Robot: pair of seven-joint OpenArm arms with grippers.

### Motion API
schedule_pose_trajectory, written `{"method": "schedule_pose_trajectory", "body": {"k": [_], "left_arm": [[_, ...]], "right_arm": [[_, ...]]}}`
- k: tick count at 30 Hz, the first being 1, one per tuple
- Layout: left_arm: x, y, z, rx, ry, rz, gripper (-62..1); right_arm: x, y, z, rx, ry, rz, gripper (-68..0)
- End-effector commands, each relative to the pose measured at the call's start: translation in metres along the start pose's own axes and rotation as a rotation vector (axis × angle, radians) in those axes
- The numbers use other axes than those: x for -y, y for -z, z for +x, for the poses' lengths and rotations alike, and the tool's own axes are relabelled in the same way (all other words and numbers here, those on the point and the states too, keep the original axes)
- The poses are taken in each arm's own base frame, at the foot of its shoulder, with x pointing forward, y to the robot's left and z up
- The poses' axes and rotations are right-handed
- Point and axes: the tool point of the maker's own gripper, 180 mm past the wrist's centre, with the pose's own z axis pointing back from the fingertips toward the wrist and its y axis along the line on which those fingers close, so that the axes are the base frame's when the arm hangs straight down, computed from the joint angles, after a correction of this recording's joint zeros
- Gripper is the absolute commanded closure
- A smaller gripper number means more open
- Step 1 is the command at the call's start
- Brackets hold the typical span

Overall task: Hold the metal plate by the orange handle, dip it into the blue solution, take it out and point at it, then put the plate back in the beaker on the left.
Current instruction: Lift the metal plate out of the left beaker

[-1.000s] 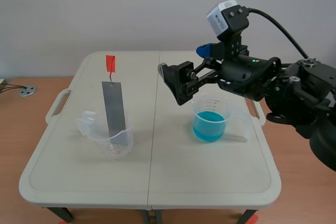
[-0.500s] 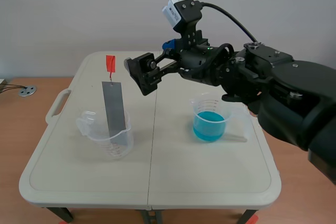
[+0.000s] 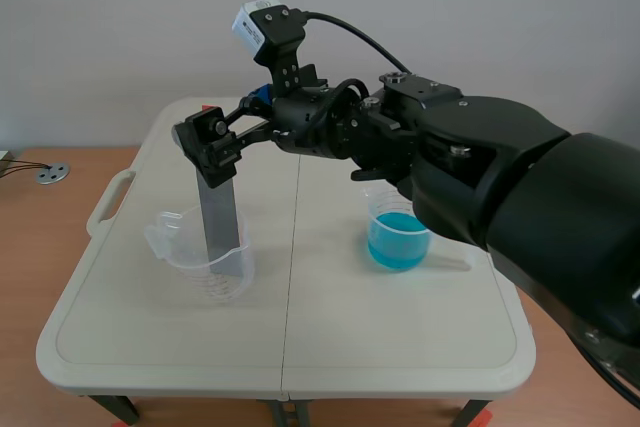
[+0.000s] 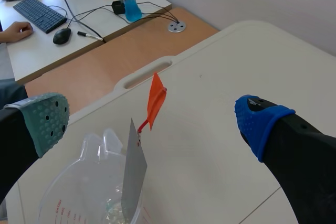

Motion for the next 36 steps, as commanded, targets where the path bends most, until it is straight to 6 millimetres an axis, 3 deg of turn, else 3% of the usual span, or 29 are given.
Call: {"method": "schedule_pose_trajectory", "body": {"k": [1,8,12,29,36], "left_arm": [[0.003,0.000,0.008,0.028,-0.002,-0.007,-5.7],[0.000,0.003,0.002,0.012,-0.008,-0.004,-5.7],[0.000,0.003,0.002,0.013,-0.008,-0.003,-5.7],[0.000,0.003,0.002,0.013,-0.008,-0.003,-5.7],[0.000,0.003,0.003,0.013,-0.008,-0.003,-5.7]], "right_arm": [[-0.005,0.008,0.021,0.044,-0.008,0.025,-66.1],[-0.023,0.020,0.014,0.022,0.020,0.086,-66.1],[-0.023,0.021,0.012,0.017,0.029,0.085,-64.8],[-0.022,0.020,0.016,0.039,0.029,0.083,-35.1],[-0.022,0.020,0.019,0.056,0.030,0.082,-26.4]]}}
